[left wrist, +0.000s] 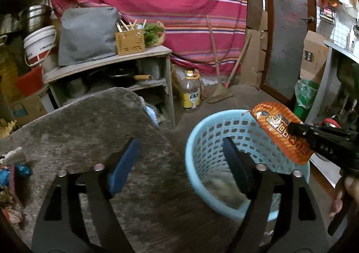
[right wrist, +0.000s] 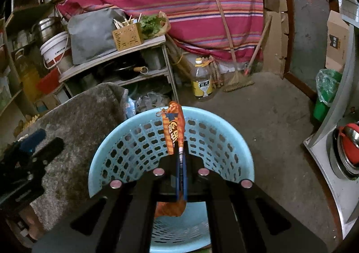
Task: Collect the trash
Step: 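Carry both bags over the blue basket and open both tools to drop them, then return to the table and grasp the black cup with the left tool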
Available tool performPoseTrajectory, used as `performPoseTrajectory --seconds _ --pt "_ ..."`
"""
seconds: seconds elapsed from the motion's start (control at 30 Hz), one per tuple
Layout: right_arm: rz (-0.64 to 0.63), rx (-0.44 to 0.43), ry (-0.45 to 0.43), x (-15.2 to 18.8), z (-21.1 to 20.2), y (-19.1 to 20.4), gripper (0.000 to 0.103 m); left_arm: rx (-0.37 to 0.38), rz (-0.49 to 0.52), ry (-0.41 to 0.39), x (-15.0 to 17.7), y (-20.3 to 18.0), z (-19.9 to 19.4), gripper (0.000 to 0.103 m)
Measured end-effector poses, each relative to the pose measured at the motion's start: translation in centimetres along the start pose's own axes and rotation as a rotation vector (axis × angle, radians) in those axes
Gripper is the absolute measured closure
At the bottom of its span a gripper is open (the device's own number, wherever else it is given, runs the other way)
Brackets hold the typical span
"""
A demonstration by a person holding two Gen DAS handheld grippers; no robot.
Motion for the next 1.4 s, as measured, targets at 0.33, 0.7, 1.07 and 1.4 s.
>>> performPoseTrajectory --seconds 0.33,0.7,1.07,1.4 --pt "-0.009 0.065 0.049 0.8 1.8 2.3 0.060 -0.092 -0.028 -0.053 0.7 5.1 -4.6 0.007" --pt "-0.072 0.134 -0.016 0.3 1.3 6.7 0.011 -0.244 -0.101 -0.095 2.5 16.1 -11.4 0.005" --pt "-0.155 0.027 -0.048 1.0 1.5 17.9 0.005 -0.423 -0.247 -0.061 6.7 30.0 -15.0 0.005" --pt "-0.245 -0.049 -0.007 2.7 3.5 26.1 0.005 -0.542 -0.350 0.078 12.0 40.8 -14.4 0.005"
Point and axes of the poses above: each gripper's, at about its wrist camera, not at the fingertips, and z roughly the way its jaws point, y to its left, x to its underside, the point moved 7 cm from there along z, roughly the way its jaws point, and after that the axes turned 2 degrees about y, right-handed, at the moved point
